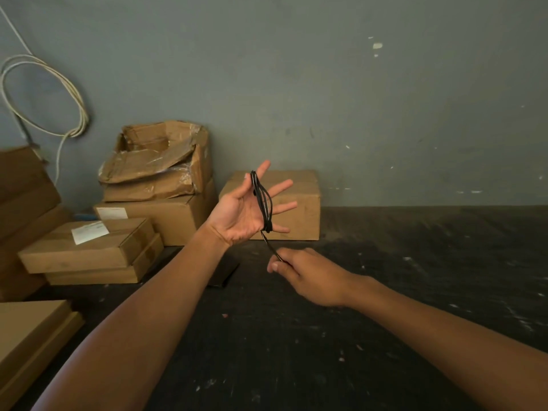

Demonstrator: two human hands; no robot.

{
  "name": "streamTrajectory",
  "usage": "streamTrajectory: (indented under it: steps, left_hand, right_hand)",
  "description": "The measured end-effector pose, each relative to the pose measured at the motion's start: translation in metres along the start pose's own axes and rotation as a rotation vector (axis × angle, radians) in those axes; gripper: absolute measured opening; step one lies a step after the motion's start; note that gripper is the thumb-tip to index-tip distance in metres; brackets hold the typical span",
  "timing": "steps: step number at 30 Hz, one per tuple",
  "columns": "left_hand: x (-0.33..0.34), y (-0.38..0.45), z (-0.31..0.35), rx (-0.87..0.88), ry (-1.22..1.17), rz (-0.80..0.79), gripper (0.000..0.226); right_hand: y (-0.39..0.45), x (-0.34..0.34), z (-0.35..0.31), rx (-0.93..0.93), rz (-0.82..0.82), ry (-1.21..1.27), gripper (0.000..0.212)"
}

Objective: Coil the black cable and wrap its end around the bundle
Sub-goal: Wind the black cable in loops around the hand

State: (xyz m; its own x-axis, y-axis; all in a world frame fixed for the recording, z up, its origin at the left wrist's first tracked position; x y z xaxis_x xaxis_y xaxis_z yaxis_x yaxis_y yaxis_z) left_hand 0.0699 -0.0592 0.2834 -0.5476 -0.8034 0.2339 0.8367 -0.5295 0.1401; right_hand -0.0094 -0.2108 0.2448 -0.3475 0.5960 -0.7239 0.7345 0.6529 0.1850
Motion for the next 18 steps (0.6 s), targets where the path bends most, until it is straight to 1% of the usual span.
streamTrajectory:
  steps: [2, 5, 7, 10, 13, 18]
  left_hand:
    - [-0.007, -0.001, -0.003, -0.002, -0.003, 0.065, 0.045]
    - [-0.017, -0.005, -0.007, 0.012, -0.016, 0.107, 0.046]
    - [-0.020, -0.008, -0.007, 0.032, -0.048, 0.117, 0.047]
    - [-0.022, -0.010, -0.005, 0.039, -0.057, 0.130, 0.047]
    - [-0.019, -0.010, -0.006, -0.037, 0.070, 0.124, 0.047]
    - [-0.007, -0.009, -0.016, -0.153, 0.235, 0.026, 0.045]
  right_hand:
    - [-0.001, -0.009, -0.006, -0.004, -0.018, -0.102, 0.025]
    - [-0.002, -0.029, -0.010, -0.003, 0.013, -0.253, 0.027]
    - [0.000, -0.043, -0.011, 0.016, 0.033, -0.302, 0.029]
    - [0.000, -0.055, -0.015, 0.029, 0.014, -0.343, 0.027]
    - [0.003, -0.068, -0.025, -0.009, 0.040, -0.449, 0.026]
    - [0.013, -0.092, -0.042, -0.037, 0.090, -0.572, 0.021]
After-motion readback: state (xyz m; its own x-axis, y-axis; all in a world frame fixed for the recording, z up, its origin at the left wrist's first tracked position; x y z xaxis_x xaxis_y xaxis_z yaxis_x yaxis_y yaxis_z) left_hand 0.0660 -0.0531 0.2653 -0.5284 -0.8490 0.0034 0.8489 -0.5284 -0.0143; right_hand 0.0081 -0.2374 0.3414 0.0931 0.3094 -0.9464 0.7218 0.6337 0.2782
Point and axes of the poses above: each hand's wrist, its own y-axis towards the middle knuckle, its own x-axis out of the palm, z = x × y, the point moved 3 cm from there along y, towards the middle knuckle, and after that the axes turned 14 degrees about y, right-handed, at the moved point
